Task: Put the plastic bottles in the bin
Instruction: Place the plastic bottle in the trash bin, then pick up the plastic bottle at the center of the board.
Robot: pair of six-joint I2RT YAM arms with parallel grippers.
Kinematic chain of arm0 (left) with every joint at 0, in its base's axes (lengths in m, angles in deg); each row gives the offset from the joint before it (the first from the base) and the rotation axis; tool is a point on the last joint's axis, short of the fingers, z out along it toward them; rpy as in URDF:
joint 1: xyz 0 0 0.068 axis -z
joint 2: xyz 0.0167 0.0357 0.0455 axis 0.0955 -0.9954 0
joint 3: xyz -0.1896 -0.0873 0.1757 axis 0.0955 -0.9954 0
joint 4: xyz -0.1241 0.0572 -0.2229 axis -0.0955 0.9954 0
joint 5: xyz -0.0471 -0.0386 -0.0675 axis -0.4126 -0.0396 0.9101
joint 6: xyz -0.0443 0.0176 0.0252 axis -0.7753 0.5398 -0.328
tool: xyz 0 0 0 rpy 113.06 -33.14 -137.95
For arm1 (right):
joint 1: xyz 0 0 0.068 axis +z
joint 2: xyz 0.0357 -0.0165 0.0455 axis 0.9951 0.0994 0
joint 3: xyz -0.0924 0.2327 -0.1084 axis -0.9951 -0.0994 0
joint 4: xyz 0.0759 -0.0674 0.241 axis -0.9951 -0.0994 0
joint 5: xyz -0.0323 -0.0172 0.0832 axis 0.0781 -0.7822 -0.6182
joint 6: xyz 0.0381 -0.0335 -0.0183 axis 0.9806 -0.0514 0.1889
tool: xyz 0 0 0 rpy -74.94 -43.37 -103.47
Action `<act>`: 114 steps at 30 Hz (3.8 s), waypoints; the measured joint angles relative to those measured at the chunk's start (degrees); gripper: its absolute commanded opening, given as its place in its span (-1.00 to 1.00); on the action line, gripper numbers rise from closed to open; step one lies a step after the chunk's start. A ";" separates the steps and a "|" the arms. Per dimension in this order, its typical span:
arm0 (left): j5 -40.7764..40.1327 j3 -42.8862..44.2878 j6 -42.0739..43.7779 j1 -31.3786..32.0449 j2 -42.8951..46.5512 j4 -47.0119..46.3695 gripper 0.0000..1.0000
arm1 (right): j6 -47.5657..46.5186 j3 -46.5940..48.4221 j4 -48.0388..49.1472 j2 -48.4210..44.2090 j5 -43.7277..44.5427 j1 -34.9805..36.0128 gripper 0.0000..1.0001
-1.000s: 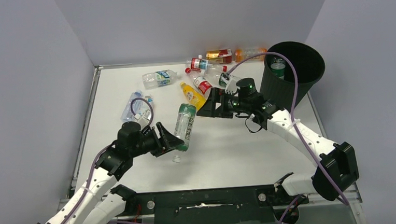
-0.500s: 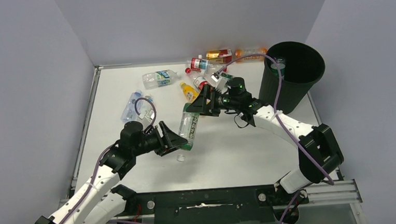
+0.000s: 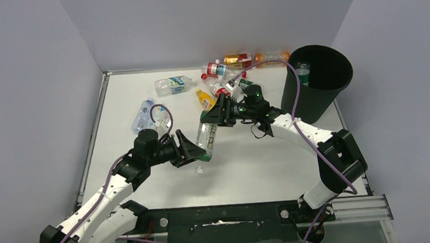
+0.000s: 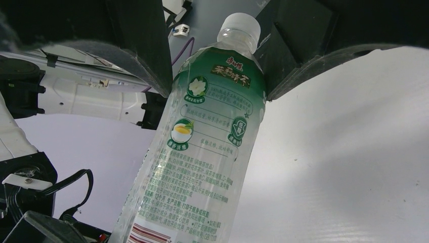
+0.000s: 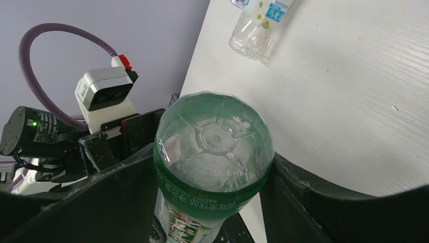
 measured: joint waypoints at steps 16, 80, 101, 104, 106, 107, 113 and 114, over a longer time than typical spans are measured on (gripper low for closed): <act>-0.90 6.23 4.09 0.00 0.50 5.86 0.71 | -7.69 6.62 -12.02 -2.78 2.03 -4.33 -0.01; -4.61 11.19 12.11 -0.50 -1.20 17.49 0.72 | -24.68 38.16 -30.08 -1.66 25.68 -59.82 0.44; -12.46 21.00 23.34 -14.67 -11.19 29.51 0.72 | -34.07 42.51 -35.74 -1.18 31.45 -45.18 0.78; -15.50 23.54 26.27 -17.25 -13.11 31.80 0.72 | -34.05 40.89 -36.39 -3.02 31.93 -41.75 0.78; -17.88 24.76 28.17 -18.49 -14.40 32.74 0.72 | -33.97 39.34 -36.79 -4.90 32.02 -38.36 0.78; -18.91 25.07 28.92 -18.99 -14.99 32.94 0.72 | -33.92 38.64 -36.96 -5.84 31.95 -36.48 0.78; -24.41 25.20 32.15 -20.98 -18.88 32.79 0.72 | -32.83 34.86 -37.33 -9.66 30.45 -26.27 0.78; -25.31 25.18 32.65 -21.07 -19.61 32.70 0.72 | -32.57 33.79 -37.42 -10.23 30.03 -24.96 0.78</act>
